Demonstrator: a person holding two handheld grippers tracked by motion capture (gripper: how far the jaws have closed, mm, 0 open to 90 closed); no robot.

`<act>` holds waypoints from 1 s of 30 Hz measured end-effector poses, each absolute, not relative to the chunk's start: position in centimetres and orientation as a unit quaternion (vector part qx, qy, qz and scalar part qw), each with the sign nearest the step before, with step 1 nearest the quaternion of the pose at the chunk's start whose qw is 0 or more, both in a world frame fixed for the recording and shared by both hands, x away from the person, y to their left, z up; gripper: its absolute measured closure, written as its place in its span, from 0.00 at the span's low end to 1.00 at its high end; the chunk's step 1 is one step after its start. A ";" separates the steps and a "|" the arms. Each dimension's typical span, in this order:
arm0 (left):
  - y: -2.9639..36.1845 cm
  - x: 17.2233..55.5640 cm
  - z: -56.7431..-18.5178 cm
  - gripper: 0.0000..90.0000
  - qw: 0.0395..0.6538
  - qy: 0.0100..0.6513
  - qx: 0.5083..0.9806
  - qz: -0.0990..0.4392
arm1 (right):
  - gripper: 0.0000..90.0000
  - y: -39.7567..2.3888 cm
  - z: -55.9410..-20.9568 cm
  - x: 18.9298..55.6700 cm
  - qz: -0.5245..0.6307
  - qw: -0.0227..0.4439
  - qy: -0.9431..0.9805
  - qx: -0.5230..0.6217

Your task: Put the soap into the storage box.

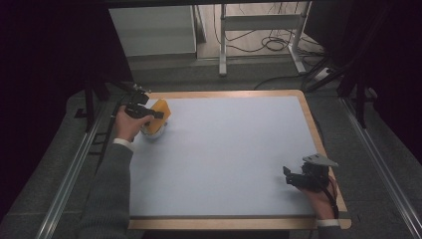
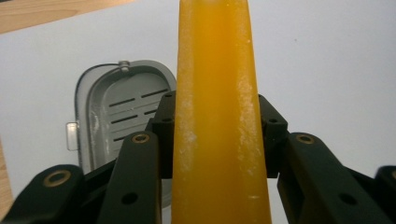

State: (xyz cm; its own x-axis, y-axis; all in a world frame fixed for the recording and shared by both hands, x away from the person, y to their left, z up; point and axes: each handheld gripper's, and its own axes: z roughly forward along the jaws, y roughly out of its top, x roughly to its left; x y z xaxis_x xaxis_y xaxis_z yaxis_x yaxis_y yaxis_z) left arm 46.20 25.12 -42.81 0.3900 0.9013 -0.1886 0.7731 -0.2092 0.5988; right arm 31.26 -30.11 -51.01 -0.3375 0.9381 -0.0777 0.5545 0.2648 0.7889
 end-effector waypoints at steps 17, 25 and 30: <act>26.6 48.4 -44.5 0.68 0.304 0.578 0.750 0.100 | 0.09 -30.4 -51.0 31.2 0.340 0.283 0.741 0.505; 27.4 48.6 -45.3 0.68 0.306 0.592 0.739 0.095 | 0.09 -30.4 -51.1 31.2 0.340 0.282 0.741 0.506; 28.0 48.5 -45.8 0.68 0.305 0.602 0.731 0.098 | 0.09 -30.3 -51.1 31.2 0.339 0.283 0.742 0.505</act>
State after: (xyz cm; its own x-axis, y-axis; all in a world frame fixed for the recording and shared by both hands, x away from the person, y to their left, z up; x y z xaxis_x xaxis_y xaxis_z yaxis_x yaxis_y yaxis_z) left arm 48.53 28.01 -45.78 0.2549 0.9407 -0.2239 0.8210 -0.0882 0.5641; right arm 31.25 -30.33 -51.09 -0.3305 0.9407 -0.0768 0.5572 0.2602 0.7886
